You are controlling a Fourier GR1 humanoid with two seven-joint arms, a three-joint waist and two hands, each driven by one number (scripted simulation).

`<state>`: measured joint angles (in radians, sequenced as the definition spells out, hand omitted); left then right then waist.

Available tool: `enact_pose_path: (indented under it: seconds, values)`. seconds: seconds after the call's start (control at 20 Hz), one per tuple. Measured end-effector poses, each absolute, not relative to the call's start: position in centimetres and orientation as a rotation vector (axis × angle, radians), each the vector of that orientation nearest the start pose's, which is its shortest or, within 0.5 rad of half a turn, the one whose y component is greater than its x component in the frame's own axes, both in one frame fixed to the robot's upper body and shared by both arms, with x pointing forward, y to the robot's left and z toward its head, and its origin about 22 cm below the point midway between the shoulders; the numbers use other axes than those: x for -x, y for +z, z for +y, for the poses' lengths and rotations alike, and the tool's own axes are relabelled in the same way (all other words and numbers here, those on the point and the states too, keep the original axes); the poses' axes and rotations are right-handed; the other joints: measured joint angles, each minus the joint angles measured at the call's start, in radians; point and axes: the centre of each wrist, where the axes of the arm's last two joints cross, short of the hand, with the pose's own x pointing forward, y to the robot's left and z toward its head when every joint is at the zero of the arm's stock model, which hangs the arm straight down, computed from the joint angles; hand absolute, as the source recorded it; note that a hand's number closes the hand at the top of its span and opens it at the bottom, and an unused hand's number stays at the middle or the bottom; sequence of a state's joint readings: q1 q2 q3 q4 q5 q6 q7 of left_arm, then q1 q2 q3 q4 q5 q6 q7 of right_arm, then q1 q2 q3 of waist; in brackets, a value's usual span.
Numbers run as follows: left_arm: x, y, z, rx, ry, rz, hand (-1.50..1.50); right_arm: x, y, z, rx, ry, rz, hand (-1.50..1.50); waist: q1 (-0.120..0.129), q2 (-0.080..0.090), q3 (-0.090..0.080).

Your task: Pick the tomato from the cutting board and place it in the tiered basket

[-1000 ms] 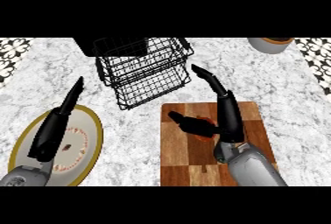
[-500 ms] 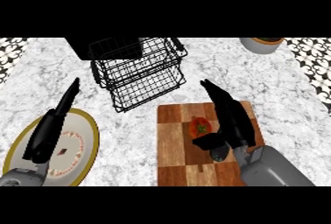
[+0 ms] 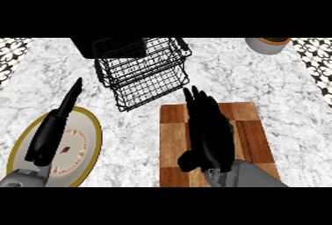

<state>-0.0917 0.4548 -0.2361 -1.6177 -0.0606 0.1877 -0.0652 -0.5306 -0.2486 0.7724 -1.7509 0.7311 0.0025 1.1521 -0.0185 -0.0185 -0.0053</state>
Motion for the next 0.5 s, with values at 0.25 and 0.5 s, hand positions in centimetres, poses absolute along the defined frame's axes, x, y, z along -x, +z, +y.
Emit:
enact_pose_path:
  seconds: [0.25,0.5]
  values:
    - [-25.4,5.2,26.1,-0.32,-0.491,-1.742,0.0,-23.2,11.8,-3.5,0.894,0.963,-1.23,-1.5,0.014,0.008,0.002]
    - [-25.7,5.6,26.1,-0.313,-0.493,-1.745,0.0,-23.9,10.0,-2.1,0.975,0.998,-1.139,-1.5,0.016,0.012,0.003]
